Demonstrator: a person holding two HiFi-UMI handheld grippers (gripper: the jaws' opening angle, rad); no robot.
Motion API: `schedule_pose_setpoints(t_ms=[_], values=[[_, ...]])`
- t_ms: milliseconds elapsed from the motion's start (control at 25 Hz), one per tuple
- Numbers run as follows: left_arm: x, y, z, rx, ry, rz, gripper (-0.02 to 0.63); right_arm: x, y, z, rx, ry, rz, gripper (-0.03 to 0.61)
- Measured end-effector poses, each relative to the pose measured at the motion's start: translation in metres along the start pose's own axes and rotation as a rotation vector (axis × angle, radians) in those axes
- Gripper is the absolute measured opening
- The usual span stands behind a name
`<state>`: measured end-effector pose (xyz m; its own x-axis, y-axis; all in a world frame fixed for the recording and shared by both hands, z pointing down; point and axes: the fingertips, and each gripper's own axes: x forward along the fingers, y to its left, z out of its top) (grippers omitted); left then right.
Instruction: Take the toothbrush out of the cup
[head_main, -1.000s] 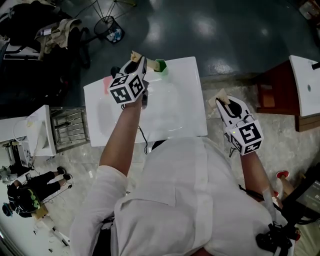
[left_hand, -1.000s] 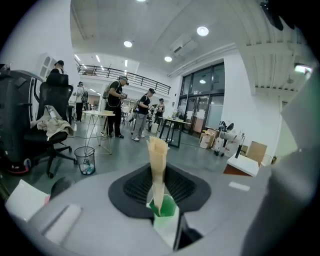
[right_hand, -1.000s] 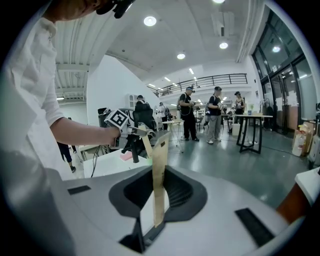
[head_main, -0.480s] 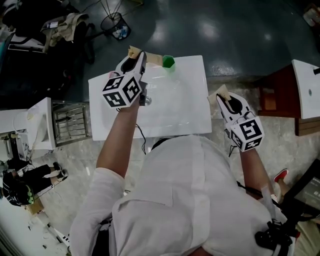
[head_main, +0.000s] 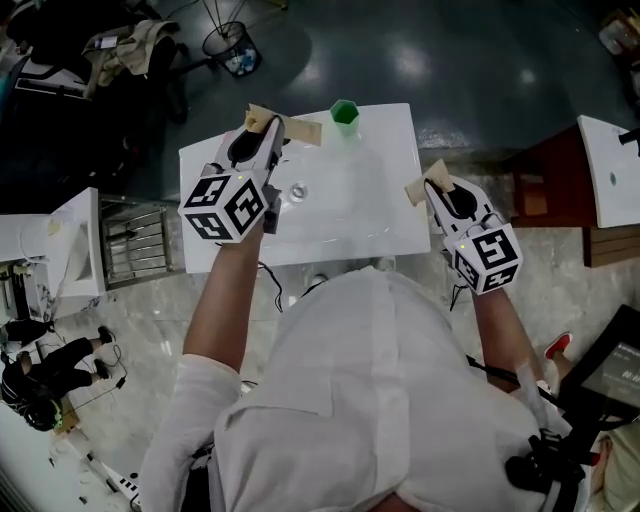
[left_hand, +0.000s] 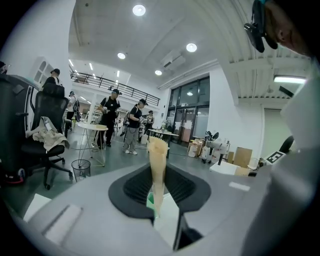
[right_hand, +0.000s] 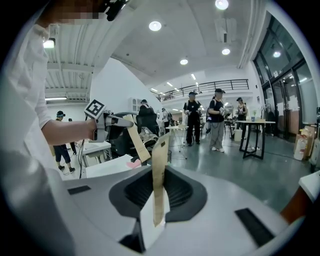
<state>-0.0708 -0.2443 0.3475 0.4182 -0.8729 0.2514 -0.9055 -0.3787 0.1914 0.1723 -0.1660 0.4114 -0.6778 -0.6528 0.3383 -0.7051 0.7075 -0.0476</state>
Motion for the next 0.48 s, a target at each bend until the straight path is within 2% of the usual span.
schedule_pose_setpoints(t_ms=[160, 480], values=[[-0.021, -0.003, -0.004, 0.002, 0.005, -0.020, 0.080, 0.004, 0.004, 0.006, 0.002, -0.004, -0.007, 0.051], [-0.097, -0.001, -0.030, 0.010, 0.019, -0.118, 0.080, 0.006, 0.067, 0.009, -0.003, -0.001, -0.032, 0.051]])
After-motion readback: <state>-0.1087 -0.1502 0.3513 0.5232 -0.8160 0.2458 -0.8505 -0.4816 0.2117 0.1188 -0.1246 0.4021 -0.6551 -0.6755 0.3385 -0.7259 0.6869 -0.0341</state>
